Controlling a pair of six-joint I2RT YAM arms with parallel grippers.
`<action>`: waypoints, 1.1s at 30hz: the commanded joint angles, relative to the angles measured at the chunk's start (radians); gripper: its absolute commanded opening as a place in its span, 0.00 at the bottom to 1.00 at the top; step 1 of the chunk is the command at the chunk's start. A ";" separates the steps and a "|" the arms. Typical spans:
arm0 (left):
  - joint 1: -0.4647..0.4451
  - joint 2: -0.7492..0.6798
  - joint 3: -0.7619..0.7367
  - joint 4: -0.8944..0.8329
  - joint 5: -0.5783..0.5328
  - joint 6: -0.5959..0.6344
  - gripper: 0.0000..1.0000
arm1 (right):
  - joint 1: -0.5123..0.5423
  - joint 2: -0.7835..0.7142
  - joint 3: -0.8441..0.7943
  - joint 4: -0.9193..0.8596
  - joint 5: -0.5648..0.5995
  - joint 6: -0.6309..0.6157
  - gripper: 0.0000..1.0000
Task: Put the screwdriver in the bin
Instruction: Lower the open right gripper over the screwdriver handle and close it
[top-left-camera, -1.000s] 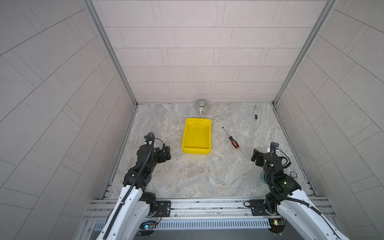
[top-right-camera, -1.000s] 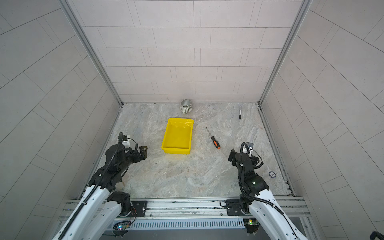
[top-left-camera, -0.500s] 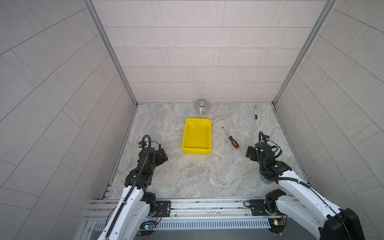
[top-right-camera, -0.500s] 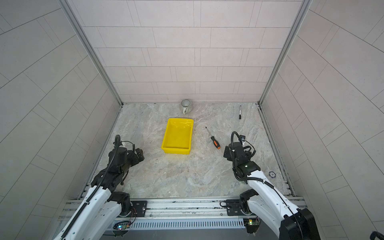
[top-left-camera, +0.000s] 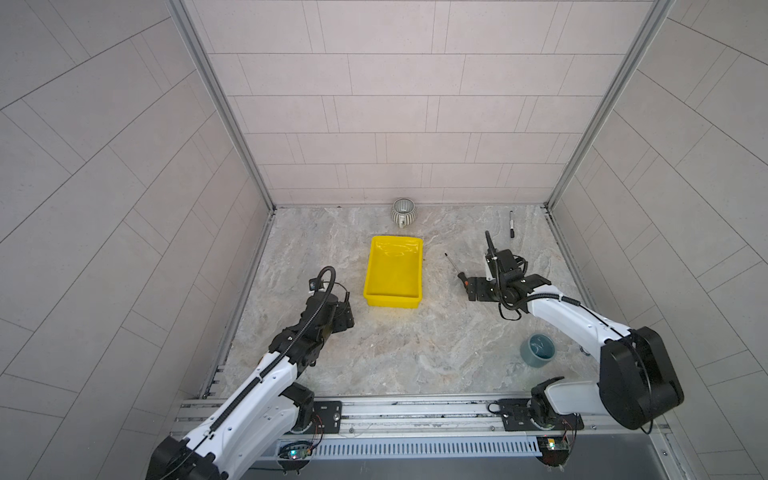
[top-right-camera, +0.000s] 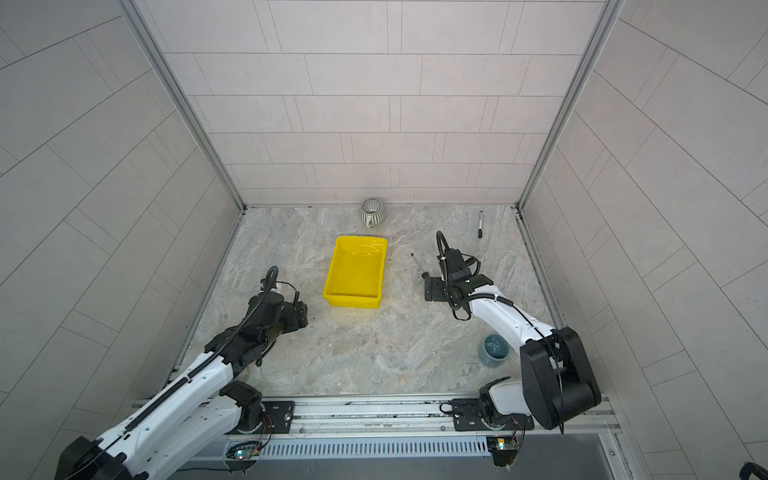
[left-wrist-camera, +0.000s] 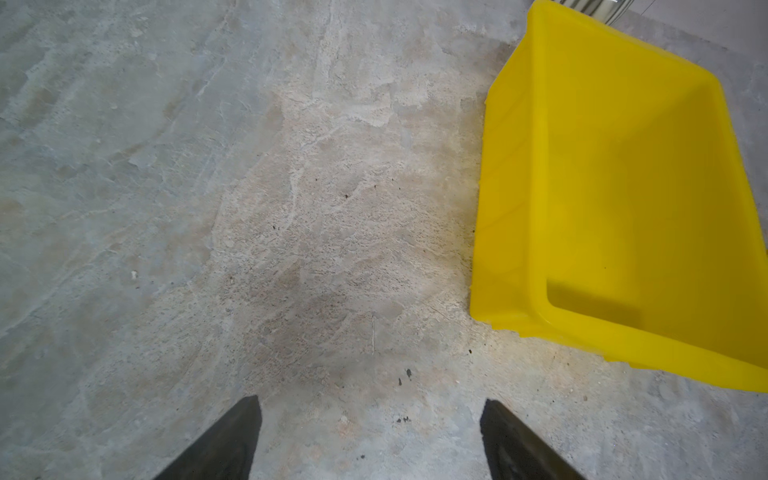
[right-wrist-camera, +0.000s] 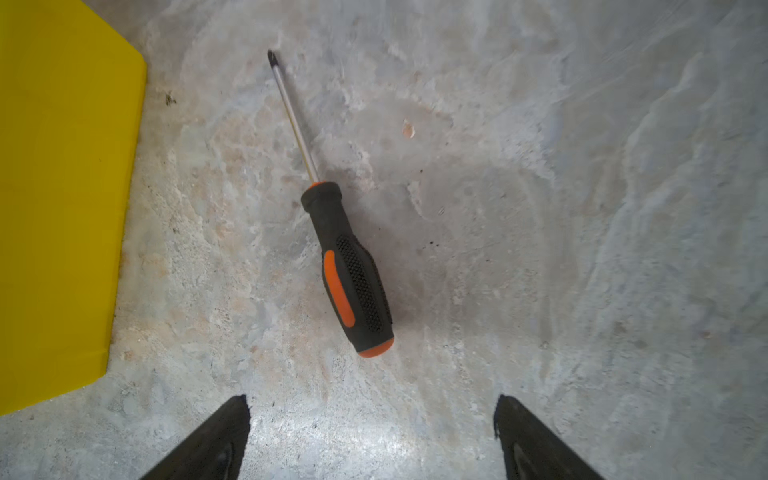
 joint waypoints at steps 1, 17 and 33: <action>-0.014 0.017 0.028 0.006 -0.032 0.022 0.86 | 0.000 0.070 0.061 -0.092 -0.055 -0.030 0.88; -0.017 0.038 0.037 -0.007 -0.049 0.021 0.86 | 0.006 0.288 0.219 -0.134 -0.026 -0.061 0.76; -0.016 0.091 0.043 -0.010 -0.111 -0.042 0.86 | 0.029 0.432 0.302 -0.121 -0.037 -0.053 0.51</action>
